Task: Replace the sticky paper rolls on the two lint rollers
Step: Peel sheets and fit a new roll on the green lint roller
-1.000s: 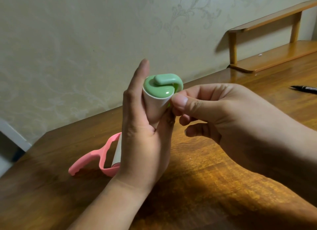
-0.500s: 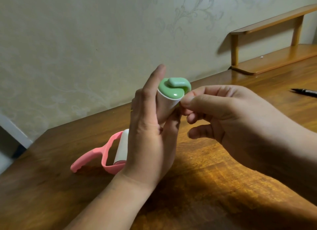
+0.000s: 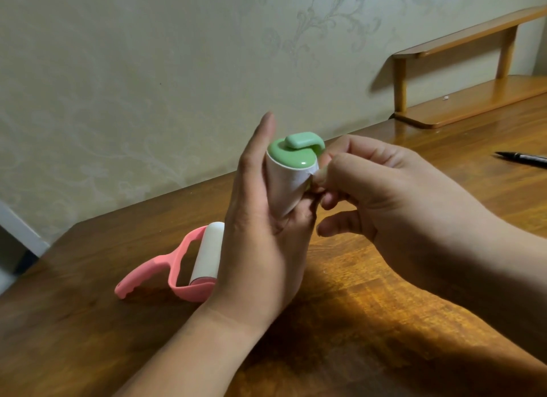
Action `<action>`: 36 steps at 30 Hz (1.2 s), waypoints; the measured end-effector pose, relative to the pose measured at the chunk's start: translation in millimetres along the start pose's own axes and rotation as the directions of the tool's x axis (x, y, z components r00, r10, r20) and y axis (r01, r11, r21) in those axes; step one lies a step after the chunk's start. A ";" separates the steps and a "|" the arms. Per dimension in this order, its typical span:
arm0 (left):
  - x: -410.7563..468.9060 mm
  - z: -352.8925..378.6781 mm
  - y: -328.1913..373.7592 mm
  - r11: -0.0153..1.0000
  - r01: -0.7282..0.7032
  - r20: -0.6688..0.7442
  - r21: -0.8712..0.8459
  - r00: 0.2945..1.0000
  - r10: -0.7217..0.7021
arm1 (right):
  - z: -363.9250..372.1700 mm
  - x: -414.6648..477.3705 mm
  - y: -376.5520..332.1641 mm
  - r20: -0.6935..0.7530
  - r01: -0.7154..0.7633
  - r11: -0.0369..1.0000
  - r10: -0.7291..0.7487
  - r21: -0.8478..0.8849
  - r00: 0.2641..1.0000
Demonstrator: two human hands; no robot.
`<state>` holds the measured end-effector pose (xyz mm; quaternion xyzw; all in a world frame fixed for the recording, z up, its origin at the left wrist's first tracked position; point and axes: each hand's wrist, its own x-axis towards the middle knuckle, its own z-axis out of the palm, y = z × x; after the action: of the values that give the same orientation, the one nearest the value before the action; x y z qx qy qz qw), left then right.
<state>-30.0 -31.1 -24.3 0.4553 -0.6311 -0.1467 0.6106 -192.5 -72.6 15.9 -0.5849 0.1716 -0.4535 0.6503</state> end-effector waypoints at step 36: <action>0.0 -6.9 42.5 0.983 0.159 -0.055 0.094 0.987 -0.154 | -21.7 11.1 2.2 -0.115 0.030 0.956 -0.066 -0.293 0.991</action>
<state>-40.5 -5.5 8.7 0.5362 -0.5851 -0.1522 0.5890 -202.1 -94.7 11.7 -0.6490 0.2621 -0.4742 0.5341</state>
